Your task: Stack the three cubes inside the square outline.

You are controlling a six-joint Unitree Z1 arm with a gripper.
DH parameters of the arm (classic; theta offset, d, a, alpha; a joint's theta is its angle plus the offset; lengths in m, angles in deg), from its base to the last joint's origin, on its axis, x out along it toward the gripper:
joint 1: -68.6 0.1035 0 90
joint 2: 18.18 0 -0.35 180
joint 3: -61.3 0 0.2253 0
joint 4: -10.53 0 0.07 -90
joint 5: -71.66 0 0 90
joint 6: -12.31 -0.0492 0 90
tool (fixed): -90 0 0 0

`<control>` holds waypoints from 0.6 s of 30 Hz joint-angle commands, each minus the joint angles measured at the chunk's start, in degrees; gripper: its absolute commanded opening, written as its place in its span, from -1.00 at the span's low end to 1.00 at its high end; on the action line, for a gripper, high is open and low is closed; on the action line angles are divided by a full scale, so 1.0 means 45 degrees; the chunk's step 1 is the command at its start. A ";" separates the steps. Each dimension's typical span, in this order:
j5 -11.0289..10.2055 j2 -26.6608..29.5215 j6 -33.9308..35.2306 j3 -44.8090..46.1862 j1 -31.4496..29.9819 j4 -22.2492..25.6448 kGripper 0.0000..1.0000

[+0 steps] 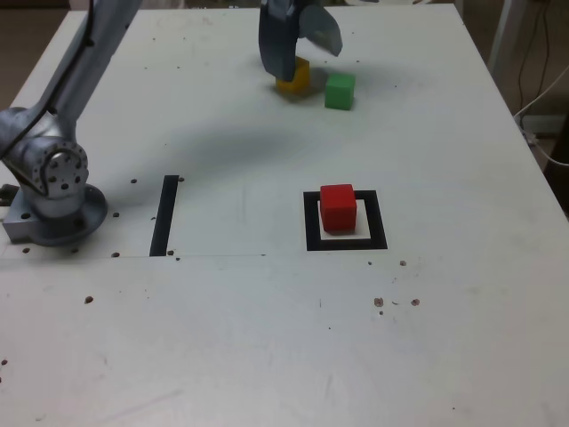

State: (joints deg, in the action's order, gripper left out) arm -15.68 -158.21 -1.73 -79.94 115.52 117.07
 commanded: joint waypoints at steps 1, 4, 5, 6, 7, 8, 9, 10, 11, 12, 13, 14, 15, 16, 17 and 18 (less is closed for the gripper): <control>0.0195 -0.0204 -0.0116 -0.0018 0.0071 0.0421 0.45; 0.0266 -0.0294 -0.0159 -0.0062 0.0083 0.0421 0.20; 0.0273 -0.0307 -0.0172 -0.0081 0.0083 0.0420 0.11; 0.0271 -0.0316 -0.0190 -0.0106 0.0083 0.0419 0.01; 0.0265 -0.0321 -0.0216 -0.0137 0.0084 0.0416 -0.08; 0.0253 -0.0324 -0.0249 -0.0171 0.0084 0.0413 -0.17; 0.0241 -0.0327 -0.0284 -0.0207 0.0084 0.0410 -0.26; 0.0232 -0.0327 -0.0318 -0.0245 0.0087 0.0407 -0.33; 0.0221 -0.0327 -0.0350 -0.0284 0.0090 0.0405 -0.39; 0.0210 -0.0327 -0.0380 -0.0318 0.0091 0.0403 -0.43; 0.0201 -0.0326 -0.0405 -0.0345 0.0092 0.0402 -0.46; 0.0196 -0.0326 -0.0426 -0.0364 0.0095 0.0402 -0.47; 0.0193 -0.0323 -0.0444 -0.0375 0.0098 0.0402 -0.47; 0.0191 -0.0320 -0.0458 -0.0383 0.0100 0.0403 -0.47; 0.0190 -0.0317 -0.0469 -0.0382 0.0099 0.0403 -0.47; 0.0190 -0.0311 -0.0484 -0.0378 0.0099 0.0406 -0.47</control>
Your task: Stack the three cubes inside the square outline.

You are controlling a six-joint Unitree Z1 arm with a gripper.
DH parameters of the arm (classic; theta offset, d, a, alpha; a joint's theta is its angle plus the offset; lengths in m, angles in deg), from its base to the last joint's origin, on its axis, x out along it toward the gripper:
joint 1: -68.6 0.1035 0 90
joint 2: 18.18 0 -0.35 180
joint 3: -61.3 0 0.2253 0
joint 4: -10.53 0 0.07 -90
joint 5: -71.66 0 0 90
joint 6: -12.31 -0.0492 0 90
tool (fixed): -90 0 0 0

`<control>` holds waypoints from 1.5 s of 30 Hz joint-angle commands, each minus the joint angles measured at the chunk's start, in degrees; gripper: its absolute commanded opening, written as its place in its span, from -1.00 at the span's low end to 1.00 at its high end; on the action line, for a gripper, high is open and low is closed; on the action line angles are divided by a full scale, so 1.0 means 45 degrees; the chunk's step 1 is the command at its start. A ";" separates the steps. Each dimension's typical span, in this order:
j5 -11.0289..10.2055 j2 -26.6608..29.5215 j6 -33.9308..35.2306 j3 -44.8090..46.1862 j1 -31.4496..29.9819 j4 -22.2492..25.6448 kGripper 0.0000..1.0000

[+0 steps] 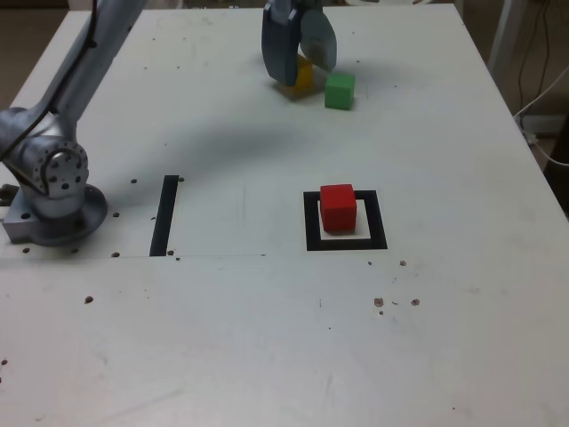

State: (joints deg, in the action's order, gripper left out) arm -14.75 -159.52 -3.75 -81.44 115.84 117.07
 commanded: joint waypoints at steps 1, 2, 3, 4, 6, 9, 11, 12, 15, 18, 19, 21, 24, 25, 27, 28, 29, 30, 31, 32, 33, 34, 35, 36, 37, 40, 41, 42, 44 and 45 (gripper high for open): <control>-0.0016 -0.0014 -0.0045 -0.0038 0.0026 0.0406 -0.47; -0.0016 -0.0007 -0.0052 -0.0032 0.0027 0.0409 -0.47; -0.0016 -0.0001 -0.0056 -0.0023 0.0027 0.0411 -0.47; -0.0018 0.0007 -0.0060 -0.0013 0.0024 0.0412 -0.47; -0.0034 0.0043 -0.0073 0.0012 0.0011 0.0415 -0.47; -0.0113 0.0166 -0.0095 0.0062 -0.0045 0.0418 -0.47; -0.0208 0.0329 -0.0117 0.0122 -0.0121 0.0419 -0.47; -0.0259 0.0430 -0.0137 0.0163 -0.0169 0.0420 -0.47; -0.0391 0.0802 -0.0207 0.0346 -0.0372 0.0420 -0.47; -0.0463 0.1227 -0.0277 0.0617 -0.0667 0.0421 -0.47; -0.0486 0.1378 -0.0291 0.0725 -0.0788 0.0420 -0.47; -0.0523 0.1698 -0.0309 0.0975 -0.1061 0.0417 -0.47; -0.0569 0.2288 -0.0318 0.1491 -0.1622 0.0411 -0.47; -0.0570 0.2478 -0.0318 0.1667 -0.1820 0.0408 -0.47; -0.0553 0.2871 -0.0317 0.2034 -0.2253 0.0406 -0.47; -0.0532 0.3068 -0.0314 0.2217 -0.2486 0.0405 -0.47; -0.0508 0.3265 -0.0307 0.2398 -0.2729 0.0403 -0.47; -0.0486 0.3462 -0.0293 0.2575 -0.2981 0.0401 -0.47; -0.0465 0.3654 -0.0264 0.2744 -0.3241 0.0399 -0.47; -0.0448 0.3841 -0.0225 0.2905 -0.3505 0.0396 -0.47; -0.0431 0.4021 -0.0178 0.3057 -0.3776 0.0394 -0.47; -0.0418 0.4193 -0.0119 0.3204 -0.4050 0.0391 -0.47; -0.0408 0.4353 -0.0050 0.3345 -0.4331 0.0388 -0.47; -0.0396 0.4502 0.0032 0.3483 -0.4611 0.0385 -0.47; -0.0384 0.4641 0.0124 0.3618 -0.4894 0.0381 -0.47; -0.0354 0.5001 0.0433 0.4001 -0.5758 0.0366 -0.47; -0.0349 0.5112 0.0550 0.4127 -0.6050 0.0361 -0.47; -0.0347 0.5218 0.0669 0.4252 -0.6344 0.0355 -0.47; -0.0313 0.5439 0.0944 0.4531 -0.7023 0.0345 -0.47; -0.0284 0.5519 0.1065 0.4646 -0.7311 0.0339 -0.47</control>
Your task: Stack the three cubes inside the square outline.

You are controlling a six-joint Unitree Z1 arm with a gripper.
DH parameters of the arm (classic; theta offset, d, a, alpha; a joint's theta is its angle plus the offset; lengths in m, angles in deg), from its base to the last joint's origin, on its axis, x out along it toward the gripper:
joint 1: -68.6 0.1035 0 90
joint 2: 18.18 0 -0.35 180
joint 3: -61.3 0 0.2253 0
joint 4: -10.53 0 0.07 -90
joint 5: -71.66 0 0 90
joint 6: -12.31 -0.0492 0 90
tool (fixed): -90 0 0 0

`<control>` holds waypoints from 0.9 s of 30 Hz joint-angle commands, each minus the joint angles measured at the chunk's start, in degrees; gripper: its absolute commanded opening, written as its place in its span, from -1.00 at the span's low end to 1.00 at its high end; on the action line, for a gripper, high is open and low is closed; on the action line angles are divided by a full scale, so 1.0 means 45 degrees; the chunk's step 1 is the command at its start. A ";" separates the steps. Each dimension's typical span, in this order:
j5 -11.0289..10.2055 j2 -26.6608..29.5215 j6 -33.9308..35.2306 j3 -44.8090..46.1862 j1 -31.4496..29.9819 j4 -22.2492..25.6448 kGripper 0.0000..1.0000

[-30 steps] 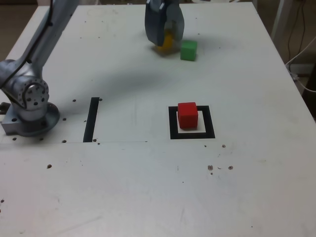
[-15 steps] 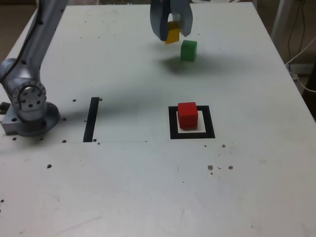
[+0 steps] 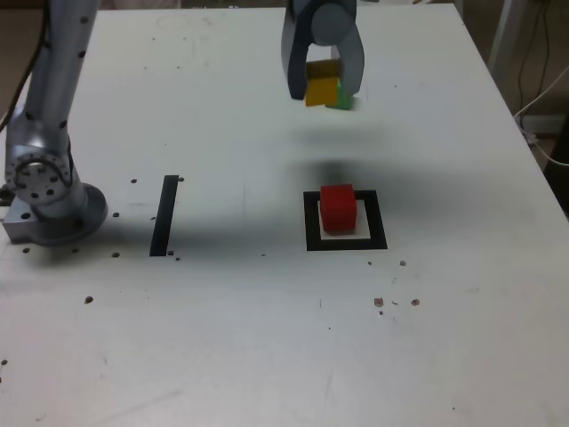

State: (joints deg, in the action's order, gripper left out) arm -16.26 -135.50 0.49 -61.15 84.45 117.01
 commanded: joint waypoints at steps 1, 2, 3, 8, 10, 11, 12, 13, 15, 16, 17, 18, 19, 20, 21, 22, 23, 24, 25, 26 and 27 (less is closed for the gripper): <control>0.0098 0.0248 0.0242 0.0242 -0.0618 0.0347 -0.47; 0.0152 0.0298 0.0365 0.0333 -0.0896 0.0342 -0.47; 0.0216 0.0341 0.0492 0.0413 -0.1167 0.0336 -0.47; 0.0527 0.0497 0.1146 0.0698 -0.2280 0.0304 -0.47; 0.0609 0.0532 0.1364 0.0755 -0.2582 0.0284 -0.47; 0.0638 0.0538 0.1458 0.0770 -0.2705 0.0260 -0.47; 0.0662 0.0536 0.1547 0.0780 -0.2811 0.0227 -0.47; 0.0678 0.0527 0.1634 0.0787 -0.2903 0.0191 -0.47; 0.0699 0.0492 0.1781 0.0817 -0.3029 0.0108 -0.47; 0.0706 0.0453 0.1853 0.0843 -0.3077 0.0049 -0.47; 0.0709 0.0415 0.1891 0.0859 -0.3098 0.0004 -0.47; 0.0710 0.0368 0.1917 0.0866 -0.3107 -0.0037 -0.47; 0.0710 0.0310 0.1930 0.0871 -0.3110 -0.0085 -0.47; 0.0716 0.0243 0.1938 0.0870 -0.3110 -0.0136 -0.47; 0.0722 0.0166 0.1942 0.0863 -0.3110 -0.0182 -0.47; 0.0732 0.0083 0.1942 0.0853 -0.3110 -0.0227 -0.47; 0.0745 0.0000 0.1942 0.0842 -0.3110 -0.0271 -0.47; 0.0762 -0.0082 0.1942 0.0835 -0.3110 -0.0310 -0.47; 0.0789 -0.0160 0.1942 0.0834 -0.3110 -0.0342 -0.47; 0.0822 -0.0234 0.1941 0.0835 -0.3110 -0.0367 -0.47; 0.0854 -0.0296 0.1938 0.0841 -0.3114 -0.0394 -0.47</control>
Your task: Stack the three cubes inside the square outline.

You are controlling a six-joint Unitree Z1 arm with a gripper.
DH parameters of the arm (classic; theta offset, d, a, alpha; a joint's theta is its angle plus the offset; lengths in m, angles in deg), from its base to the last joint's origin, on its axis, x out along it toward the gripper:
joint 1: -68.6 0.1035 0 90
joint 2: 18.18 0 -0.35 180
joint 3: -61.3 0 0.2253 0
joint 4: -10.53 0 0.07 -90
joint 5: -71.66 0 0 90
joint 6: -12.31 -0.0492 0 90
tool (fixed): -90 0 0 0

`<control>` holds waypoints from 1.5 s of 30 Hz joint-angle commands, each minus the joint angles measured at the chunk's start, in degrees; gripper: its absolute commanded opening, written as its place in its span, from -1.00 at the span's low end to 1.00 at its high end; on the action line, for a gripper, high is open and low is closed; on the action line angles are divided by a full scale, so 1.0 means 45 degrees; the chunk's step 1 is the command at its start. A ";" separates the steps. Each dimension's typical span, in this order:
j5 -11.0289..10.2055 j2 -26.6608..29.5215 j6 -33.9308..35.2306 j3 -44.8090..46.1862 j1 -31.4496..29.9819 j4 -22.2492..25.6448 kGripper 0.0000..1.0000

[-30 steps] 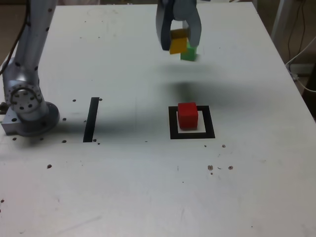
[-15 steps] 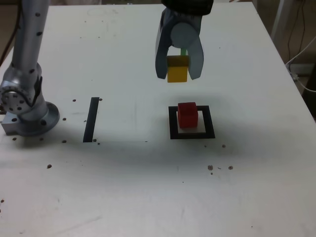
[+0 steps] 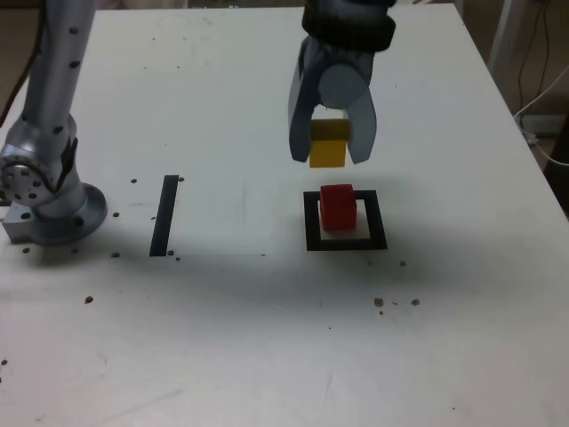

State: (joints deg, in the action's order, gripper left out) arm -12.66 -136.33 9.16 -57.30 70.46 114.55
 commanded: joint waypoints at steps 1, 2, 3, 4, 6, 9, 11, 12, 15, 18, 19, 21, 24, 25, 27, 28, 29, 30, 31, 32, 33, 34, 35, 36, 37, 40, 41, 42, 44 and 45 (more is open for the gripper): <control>0.0089 -0.0165 0.0009 -0.0002 -0.0011 0.0118 -0.47; 0.0123 -0.0212 0.0008 0.0014 -0.0020 0.0080 -0.47; 0.0158 -0.0254 0.0006 0.0032 -0.0035 0.0043 -0.47; 0.0191 -0.0293 0.0003 0.0053 -0.0054 0.0003 -0.47; 0.0243 -0.0358 -0.0001 0.0097 -0.0104 -0.0083 -0.47; 0.0330 -0.0461 0.0001 0.0163 -0.0188 -0.0226 -0.47; 0.0377 -0.0522 0.0000 0.0193 -0.0223 -0.0304 -0.47; 0.0397 -0.0550 0.0000 0.0204 -0.0239 -0.0341 -0.47; 0.0454 -0.0628 -0.0002 0.0244 -0.0267 -0.0439 -0.47; 0.0485 -0.0693 -0.0003 0.0314 -0.0275 -0.0541 -0.47; 0.0493 -0.0713 -0.0003 0.0341 -0.0275 -0.0582 -0.47; 0.0498 -0.0754 -0.0007 0.0387 -0.0275 -0.0676 -0.47; 0.0501 -0.0812 -0.0022 0.0455 -0.0276 -0.0844 -0.47; 0.0504 -0.0829 -0.0030 0.0480 -0.0276 -0.0902 -0.47; 0.0507 -0.0855 -0.0045 0.0535 -0.0276 -0.1010 -0.47; 0.0511 -0.0863 -0.0053 0.0576 -0.0277 -0.1075 -0.47; 0.0513 -0.0868 -0.0057 0.0601 -0.0276 -0.1116 -0.47; 0.0515 -0.0871 -0.0060 0.0624 -0.0276 -0.1150 -0.47; 0.0514 -0.0871 -0.0062 0.0641 -0.0276 -0.1178 -0.47; 0.0512 -0.0871 -0.0062 0.0656 -0.0276 -0.1203 -0.47; 0.0509 -0.0871 -0.0062 0.0669 -0.0276 -0.1226 -0.47; 0.0506 -0.0872 -0.0062 0.0681 -0.0275 -0.1247 -0.47; 0.0501 -0.0875 -0.0062 0.0692 -0.0275 -0.1267 -0.47; 0.0495 -0.0878 -0.0062 0.0706 -0.0275 -0.1291 -0.47; 0.0490 -0.0881 -0.0062 0.0720 -0.0275 -0.1317 -0.47; 0.0478 -0.0890 -0.0062 0.0766 -0.0271 -0.1397 -0.47; 0.0475 -0.0891 -0.0062 0.0784 -0.0268 -0.1425 -0.47; 0.0473 -0.0891 -0.0062 0.0801 -0.0262 -0.1448 -0.47; 0.0468 -0.0891 -0.0067 0.0834 -0.0249 -0.1489 -0.47; 0.0465 -0.0891 -0.0070 0.0853 -0.0241 -0.1509 -0.47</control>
State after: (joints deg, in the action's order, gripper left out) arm -10.49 -140.06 8.96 -53.54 69.30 107.93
